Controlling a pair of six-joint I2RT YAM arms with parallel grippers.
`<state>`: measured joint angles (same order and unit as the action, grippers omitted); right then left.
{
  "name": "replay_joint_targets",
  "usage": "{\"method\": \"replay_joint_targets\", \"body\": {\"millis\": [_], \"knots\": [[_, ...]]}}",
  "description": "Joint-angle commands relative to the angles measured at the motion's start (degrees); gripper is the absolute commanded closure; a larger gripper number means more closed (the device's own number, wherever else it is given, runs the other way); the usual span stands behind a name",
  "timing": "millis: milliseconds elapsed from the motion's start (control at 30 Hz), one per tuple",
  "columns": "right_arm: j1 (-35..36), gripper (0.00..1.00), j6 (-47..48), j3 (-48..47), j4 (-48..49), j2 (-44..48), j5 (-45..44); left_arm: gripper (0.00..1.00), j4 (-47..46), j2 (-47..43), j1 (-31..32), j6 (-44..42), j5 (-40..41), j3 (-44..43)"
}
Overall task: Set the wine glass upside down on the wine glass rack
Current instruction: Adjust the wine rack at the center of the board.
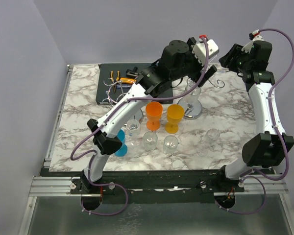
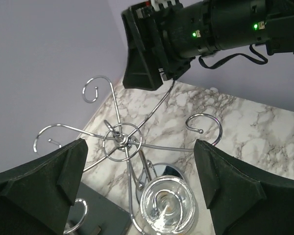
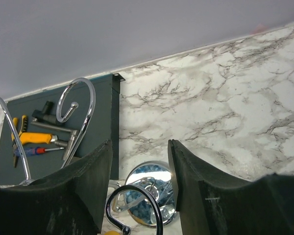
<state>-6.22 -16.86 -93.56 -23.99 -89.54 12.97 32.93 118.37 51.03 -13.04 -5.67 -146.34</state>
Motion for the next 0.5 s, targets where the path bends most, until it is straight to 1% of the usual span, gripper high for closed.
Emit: {"method": "replay_joint_targets", "body": {"millis": [0, 133, 267, 333, 467], "knots": [[0.0, 0.46, 0.6, 1.2, 0.0, 1.1, 1.4, 0.02, 0.4, 3.8, 0.2, 3.0, -0.1, -2.4], [0.0, 0.49, 0.5, 1.4, 0.1, 1.0, 1.7, 0.03, -1.5, 5.8, 0.2, 3.9, 3.9, -3.1], [0.0, 0.56, 0.3, 2.1, 0.1, 1.9, 2.2, 0.06, -3.9, 7.0, 0.2, 4.8, 7.6, -3.2], [0.0, 0.6, 0.2, 2.9, 0.3, 2.7, 2.2, 0.08, -4.9, 7.4, 0.2, 5.2, 7.9, -3.3], [-0.1, 0.68, -0.4, 4.6, 0.6, 4.8, 2.0, 0.16, -5.8, 7.9, 0.1, 6.0, 7.6, -3.4]]}}
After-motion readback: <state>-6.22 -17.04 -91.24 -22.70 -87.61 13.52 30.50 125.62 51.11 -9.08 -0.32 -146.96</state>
